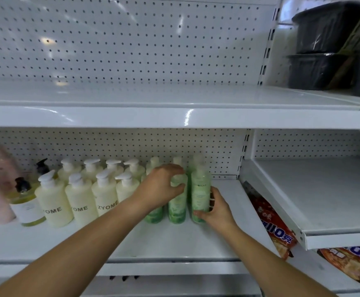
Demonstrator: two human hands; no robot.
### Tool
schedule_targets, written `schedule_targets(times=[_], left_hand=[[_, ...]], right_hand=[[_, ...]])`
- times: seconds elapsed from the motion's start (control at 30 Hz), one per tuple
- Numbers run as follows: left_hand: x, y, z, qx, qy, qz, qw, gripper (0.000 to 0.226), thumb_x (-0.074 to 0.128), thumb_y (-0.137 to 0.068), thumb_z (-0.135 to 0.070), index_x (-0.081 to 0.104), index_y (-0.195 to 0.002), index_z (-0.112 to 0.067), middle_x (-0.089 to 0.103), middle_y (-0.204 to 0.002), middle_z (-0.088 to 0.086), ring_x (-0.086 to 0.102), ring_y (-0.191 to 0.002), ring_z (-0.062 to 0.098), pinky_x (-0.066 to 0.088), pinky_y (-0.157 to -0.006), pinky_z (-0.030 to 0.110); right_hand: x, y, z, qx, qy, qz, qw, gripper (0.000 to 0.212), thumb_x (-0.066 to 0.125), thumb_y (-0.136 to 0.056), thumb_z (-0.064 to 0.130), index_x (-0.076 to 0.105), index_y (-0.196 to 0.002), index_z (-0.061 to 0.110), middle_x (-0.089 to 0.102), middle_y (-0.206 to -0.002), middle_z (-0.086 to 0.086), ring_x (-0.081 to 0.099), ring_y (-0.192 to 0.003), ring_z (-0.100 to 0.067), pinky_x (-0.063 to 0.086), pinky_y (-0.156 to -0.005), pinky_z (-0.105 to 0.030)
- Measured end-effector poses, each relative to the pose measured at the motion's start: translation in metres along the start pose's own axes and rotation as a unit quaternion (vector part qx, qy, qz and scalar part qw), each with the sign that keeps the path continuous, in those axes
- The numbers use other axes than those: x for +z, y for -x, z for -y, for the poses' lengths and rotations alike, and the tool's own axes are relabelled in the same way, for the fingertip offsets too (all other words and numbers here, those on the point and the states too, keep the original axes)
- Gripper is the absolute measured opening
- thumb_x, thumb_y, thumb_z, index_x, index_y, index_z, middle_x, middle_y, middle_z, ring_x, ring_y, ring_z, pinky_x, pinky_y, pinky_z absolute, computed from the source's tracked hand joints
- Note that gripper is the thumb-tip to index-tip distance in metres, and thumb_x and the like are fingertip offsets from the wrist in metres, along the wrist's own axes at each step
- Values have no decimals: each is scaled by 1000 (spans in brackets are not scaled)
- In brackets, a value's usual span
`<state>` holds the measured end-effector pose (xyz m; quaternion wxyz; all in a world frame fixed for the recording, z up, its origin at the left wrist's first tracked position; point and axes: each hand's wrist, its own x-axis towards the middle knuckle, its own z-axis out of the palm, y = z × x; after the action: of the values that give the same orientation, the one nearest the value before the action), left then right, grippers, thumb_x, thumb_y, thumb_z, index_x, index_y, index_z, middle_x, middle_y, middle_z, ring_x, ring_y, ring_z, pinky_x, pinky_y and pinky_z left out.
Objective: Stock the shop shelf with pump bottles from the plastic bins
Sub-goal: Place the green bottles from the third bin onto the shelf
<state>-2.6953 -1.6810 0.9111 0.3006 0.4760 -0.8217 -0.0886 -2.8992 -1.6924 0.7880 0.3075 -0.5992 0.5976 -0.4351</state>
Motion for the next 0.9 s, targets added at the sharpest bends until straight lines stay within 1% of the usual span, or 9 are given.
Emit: schedule_targets(times=[0.13, 0.2, 0.27, 0.37, 0.47, 0.6, 0.67, 0.8, 0.9], left_hand=[[0, -5, 8, -8, 2, 21, 1000, 44, 70, -83, -24, 66, -127, -22, 61, -136, -6, 57, -122, 11, 44, -100, 21], [1, -6, 11, -15, 9, 22, 1000, 44, 70, -83, -24, 67, -127, -25, 61, -136, -8, 58, -121, 10, 46, -101, 24], [1, -8, 13, -19, 13, 19, 1000, 41, 70, -83, -24, 68, -124, -26, 63, -133, -9, 60, -119, 9, 47, -100, 24], [2, -11, 17, -20, 13, 17, 1000, 36, 69, -83, -23, 71, -119, -27, 67, -127, -13, 62, -113, 4, 45, -95, 16], [1, -13, 20, -22, 12, 15, 1000, 31, 68, -85, -22, 73, -115, -28, 68, -125, -16, 62, -110, 0, 37, -88, 6], [3, -16, 24, -19, 16, -2, 1000, 25, 67, -85, -25, 76, -109, -28, 69, -121, -18, 62, -108, -2, 29, -76, -8], [4, -17, 25, -18, 22, -7, 1000, 24, 67, -85, -26, 77, -107, -28, 70, -120, -18, 63, -107, -1, 28, -73, -10], [6, -18, 28, -13, 20, -8, 1000, 23, 66, -86, -27, 77, -106, -29, 70, -119, -19, 64, -107, 1, 38, -82, 6], [7, -19, 30, -18, 38, -1, 999, 23, 65, -85, -30, 77, -105, -31, 70, -118, -20, 64, -108, 2, 43, -87, 12]], right_hand=[[11, -4, -7, 3, -18, 4, 1000, 75, 88, -70, 13, 42, -123, 40, 59, -113, 18, 60, -106, -4, 47, -79, -9], [12, -5, -9, 1, -20, 7, 1000, 75, 88, -71, 13, 41, -122, 40, 59, -113, 20, 59, -104, 2, 48, -77, -8], [12, -7, -12, 0, -16, 18, 1000, 74, 87, -72, 15, 40, -125, 38, 59, -115, 20, 59, -105, 5, 48, -80, -10], [12, -7, -18, 8, -5, 29, 1000, 70, 84, -76, 17, 40, -127, 38, 61, -118, 17, 60, -109, 0, 51, -92, -22], [14, -6, -19, 7, 12, 31, 999, 64, 80, -80, 15, 41, -125, 36, 61, -117, 16, 59, -108, 3, 49, -93, -23], [16, -7, -21, 8, 21, 32, 999, 60, 79, -80, 15, 43, -125, 34, 63, -117, 13, 61, -107, 1, 52, -94, -27], [16, -7, -22, 13, 27, 31, 999, 59, 80, -80, 17, 45, -124, 34, 64, -116, 13, 62, -107, -2, 53, -95, -28], [16, -7, -20, 24, 31, 28, 999, 57, 79, -81, 17, 44, -123, 35, 63, -115, 14, 61, -106, 1, 51, -94, -26], [17, -6, -21, 33, 40, 25, 998, 58, 79, -81, 17, 44, -123, 35, 61, -114, 15, 60, -105, -1, 51, -94, -27]])
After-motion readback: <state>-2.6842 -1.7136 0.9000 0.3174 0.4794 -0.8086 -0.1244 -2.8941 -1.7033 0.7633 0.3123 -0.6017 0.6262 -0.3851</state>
